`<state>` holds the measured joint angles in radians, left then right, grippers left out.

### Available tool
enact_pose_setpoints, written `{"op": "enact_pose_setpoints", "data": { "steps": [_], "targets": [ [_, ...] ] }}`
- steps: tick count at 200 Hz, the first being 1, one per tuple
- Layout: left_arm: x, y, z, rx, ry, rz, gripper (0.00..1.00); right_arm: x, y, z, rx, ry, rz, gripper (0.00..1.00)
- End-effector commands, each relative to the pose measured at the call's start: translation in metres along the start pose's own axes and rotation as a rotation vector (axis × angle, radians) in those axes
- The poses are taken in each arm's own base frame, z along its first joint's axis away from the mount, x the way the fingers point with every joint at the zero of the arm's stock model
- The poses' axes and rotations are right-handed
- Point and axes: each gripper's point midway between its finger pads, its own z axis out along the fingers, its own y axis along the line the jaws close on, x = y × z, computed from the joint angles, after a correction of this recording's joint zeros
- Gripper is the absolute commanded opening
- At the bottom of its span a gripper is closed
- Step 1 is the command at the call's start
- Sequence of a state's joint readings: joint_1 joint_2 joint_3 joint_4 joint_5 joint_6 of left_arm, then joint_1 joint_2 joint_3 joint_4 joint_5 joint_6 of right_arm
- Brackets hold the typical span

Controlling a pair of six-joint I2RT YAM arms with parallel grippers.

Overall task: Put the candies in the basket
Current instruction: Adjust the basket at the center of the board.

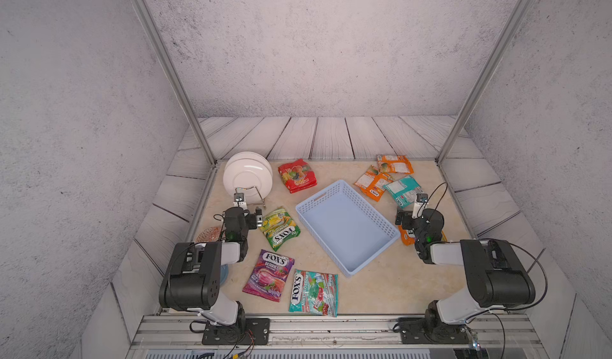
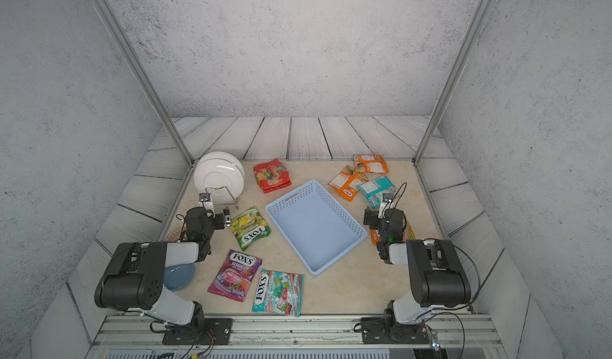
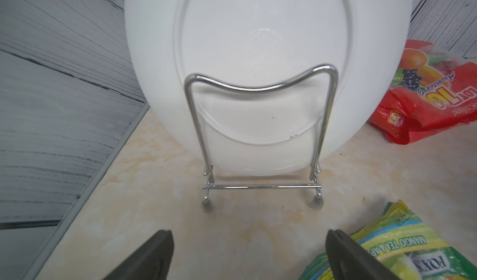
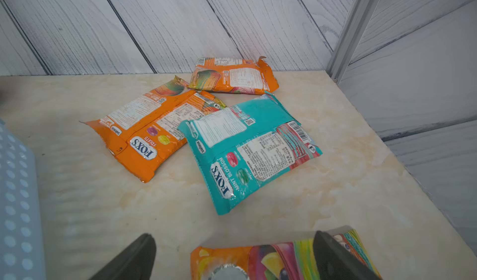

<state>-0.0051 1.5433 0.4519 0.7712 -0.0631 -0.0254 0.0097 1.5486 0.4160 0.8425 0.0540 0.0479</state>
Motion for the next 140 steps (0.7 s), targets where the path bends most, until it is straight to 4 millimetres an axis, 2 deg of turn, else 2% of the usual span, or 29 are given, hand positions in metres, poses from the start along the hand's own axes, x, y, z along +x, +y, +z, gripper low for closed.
{"op": "enact_pose_setpoints", "data": {
  "steps": [1,100,140],
  "targets": [
    [-0.004,0.0,0.0,-0.003,-0.002,0.005,0.98,0.001,-0.001,0.004,0.0,-0.003,-0.005,0.99],
    [-0.003,0.0,-0.001,-0.003,0.005,0.005,0.98,0.001,0.001,0.003,0.0,0.0,-0.017,0.99],
    [-0.009,-0.001,-0.001,0.005,0.004,0.009,0.98,-0.008,-0.016,-0.008,0.094,-0.042,0.027,0.99]
  ]
}}
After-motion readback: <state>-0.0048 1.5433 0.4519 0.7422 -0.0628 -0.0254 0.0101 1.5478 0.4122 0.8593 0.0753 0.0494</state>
